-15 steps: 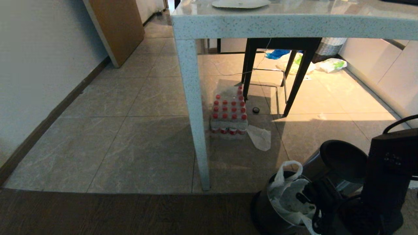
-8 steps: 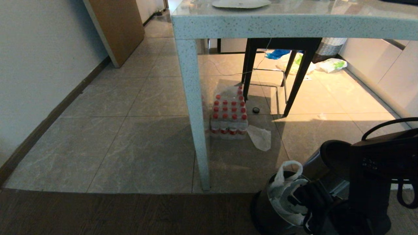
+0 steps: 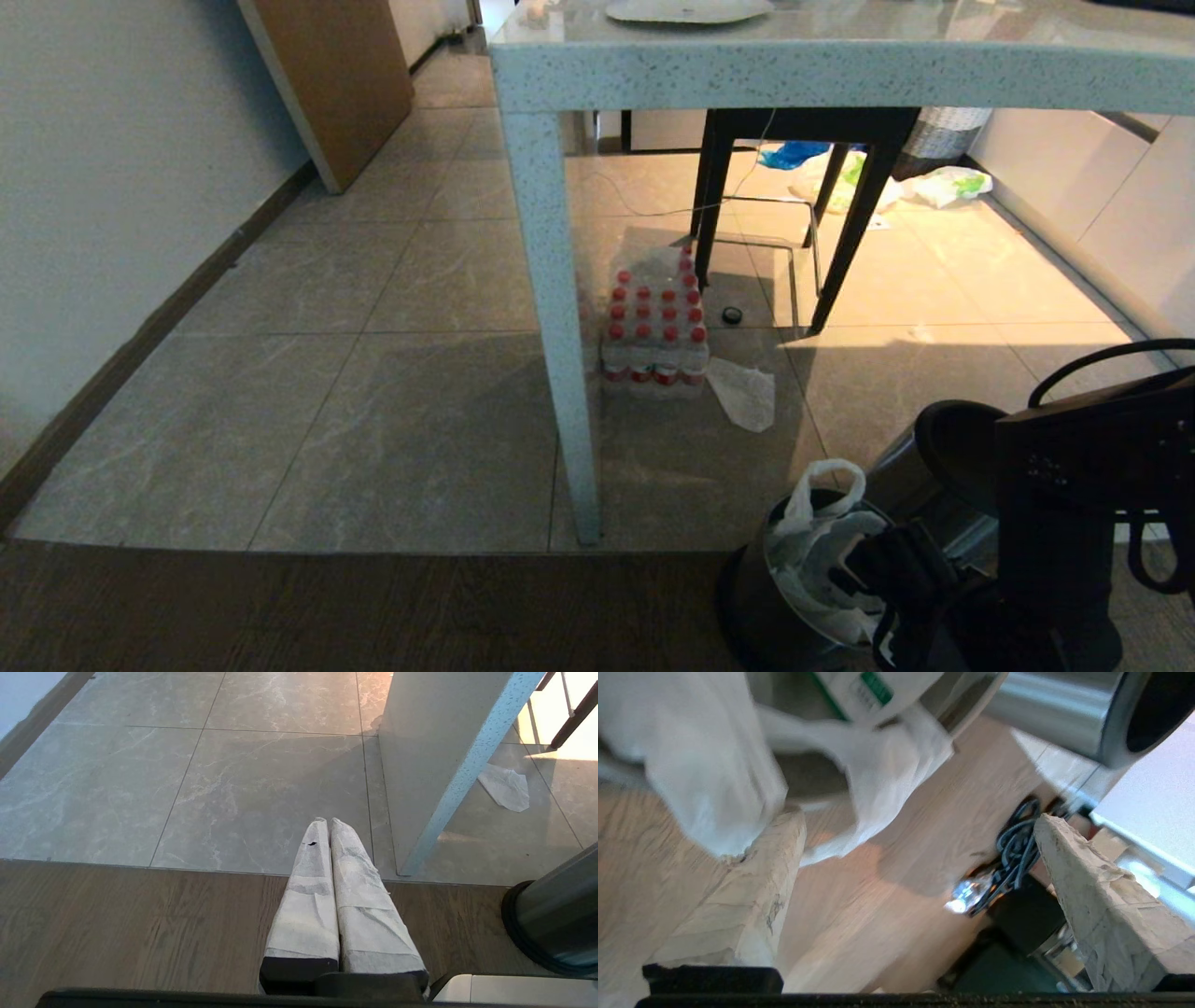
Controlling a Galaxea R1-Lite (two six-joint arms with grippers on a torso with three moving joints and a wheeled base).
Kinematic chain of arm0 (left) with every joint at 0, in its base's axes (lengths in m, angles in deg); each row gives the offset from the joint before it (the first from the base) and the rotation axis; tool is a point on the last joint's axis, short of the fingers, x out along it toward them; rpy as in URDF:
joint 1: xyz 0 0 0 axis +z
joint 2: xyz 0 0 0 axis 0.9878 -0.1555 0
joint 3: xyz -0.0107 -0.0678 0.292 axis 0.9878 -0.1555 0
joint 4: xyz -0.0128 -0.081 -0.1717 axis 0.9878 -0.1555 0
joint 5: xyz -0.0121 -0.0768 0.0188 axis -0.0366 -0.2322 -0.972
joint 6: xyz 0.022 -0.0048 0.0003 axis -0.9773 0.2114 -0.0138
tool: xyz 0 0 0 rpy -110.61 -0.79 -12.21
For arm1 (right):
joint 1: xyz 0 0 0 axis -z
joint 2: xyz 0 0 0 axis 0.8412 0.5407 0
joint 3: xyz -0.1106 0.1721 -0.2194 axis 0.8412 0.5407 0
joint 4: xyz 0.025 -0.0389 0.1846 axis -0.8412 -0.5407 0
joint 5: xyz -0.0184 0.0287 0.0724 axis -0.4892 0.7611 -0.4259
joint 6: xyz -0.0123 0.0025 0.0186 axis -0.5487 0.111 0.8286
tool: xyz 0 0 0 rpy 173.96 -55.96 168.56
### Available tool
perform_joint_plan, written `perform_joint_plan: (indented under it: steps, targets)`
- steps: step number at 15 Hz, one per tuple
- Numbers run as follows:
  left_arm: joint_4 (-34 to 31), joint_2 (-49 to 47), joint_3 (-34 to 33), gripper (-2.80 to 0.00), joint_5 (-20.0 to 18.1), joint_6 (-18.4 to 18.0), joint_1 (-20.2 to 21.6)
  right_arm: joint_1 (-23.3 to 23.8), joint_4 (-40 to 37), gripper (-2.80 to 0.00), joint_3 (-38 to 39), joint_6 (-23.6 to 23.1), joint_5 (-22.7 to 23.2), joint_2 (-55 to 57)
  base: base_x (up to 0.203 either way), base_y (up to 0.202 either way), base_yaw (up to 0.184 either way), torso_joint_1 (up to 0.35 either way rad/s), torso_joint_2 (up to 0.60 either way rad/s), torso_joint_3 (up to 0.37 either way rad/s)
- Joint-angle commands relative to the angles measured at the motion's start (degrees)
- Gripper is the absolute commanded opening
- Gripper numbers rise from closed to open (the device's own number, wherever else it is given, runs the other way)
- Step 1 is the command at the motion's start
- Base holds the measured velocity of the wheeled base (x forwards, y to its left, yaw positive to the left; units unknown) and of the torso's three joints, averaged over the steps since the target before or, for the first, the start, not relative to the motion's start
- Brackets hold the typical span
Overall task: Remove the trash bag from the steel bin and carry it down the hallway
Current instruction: Pick up the trash bag
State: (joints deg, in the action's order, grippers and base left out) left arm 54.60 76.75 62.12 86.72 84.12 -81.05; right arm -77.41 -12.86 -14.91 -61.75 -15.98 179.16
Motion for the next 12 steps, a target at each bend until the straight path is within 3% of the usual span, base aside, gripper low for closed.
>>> perform_joint_plan:
  steps: [1, 7, 12]
  targets:
    - [0.0, 0.0, 0.0, -2.80, 0.0, 0.1, 0.0, 0.2, 1.7, 0.00, 0.6, -1.6, -0.3, 0.7, 0.000, 0.000, 0.000, 0.000, 0.00, 0.000]
    - [0.0, 0.0, 0.0, -2.80, 0.0, 0.1, 0.0, 0.4, 7.8, 0.00, 1.3, -6.3, -1.8, 2.6, 0.000, 0.000, 0.000, 0.000, 0.00, 0.000]
    - [0.0, 0.0, 0.0, -2.80, 0.0, 0.1, 0.0, 0.5, 8.5, 0.00, 1.1, -6.4, -1.9, 3.7, 0.000, 0.000, 0.000, 0.000, 0.00, 0.000]
